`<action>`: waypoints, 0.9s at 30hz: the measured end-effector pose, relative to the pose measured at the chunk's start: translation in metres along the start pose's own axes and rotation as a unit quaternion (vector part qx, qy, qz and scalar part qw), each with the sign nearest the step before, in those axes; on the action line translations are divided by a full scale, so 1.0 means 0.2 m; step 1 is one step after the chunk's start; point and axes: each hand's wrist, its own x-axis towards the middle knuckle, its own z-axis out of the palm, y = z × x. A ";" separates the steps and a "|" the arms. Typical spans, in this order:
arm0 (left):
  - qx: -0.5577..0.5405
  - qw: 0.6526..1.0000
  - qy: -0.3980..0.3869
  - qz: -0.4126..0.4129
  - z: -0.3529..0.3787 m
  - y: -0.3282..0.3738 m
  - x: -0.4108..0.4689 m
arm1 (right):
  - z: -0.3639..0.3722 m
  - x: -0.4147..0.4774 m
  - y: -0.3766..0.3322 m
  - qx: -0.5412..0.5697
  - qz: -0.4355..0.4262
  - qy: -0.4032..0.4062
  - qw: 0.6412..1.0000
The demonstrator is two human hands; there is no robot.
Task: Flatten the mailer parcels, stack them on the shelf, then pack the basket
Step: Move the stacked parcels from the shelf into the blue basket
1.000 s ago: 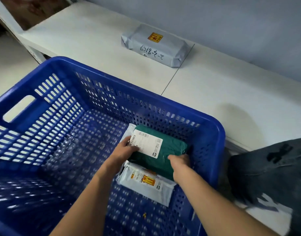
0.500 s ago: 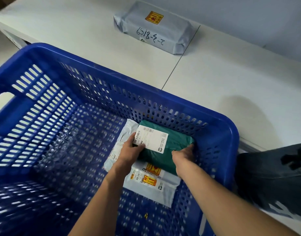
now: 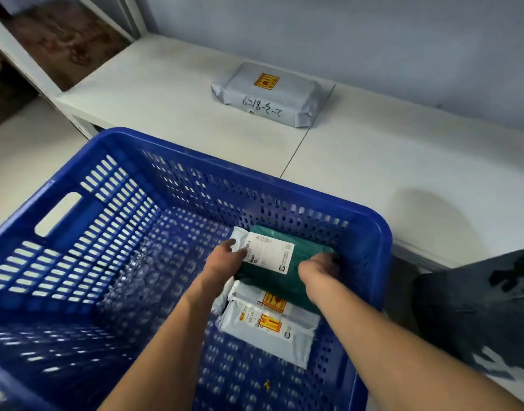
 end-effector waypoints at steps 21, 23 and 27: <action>-0.006 0.970 0.121 0.211 -0.33 0.80 -0.39 | -0.70 -0.48 -0.69 -0.003 -0.335 -0.191 0.923; -0.021 0.970 0.125 0.207 -0.34 0.84 -0.34 | -0.69 -0.44 -0.75 -0.002 -0.341 -0.181 0.922; -0.059 0.969 0.126 0.202 -0.35 0.90 -0.20 | -0.66 -0.33 -0.87 -0.007 -0.349 -0.167 0.922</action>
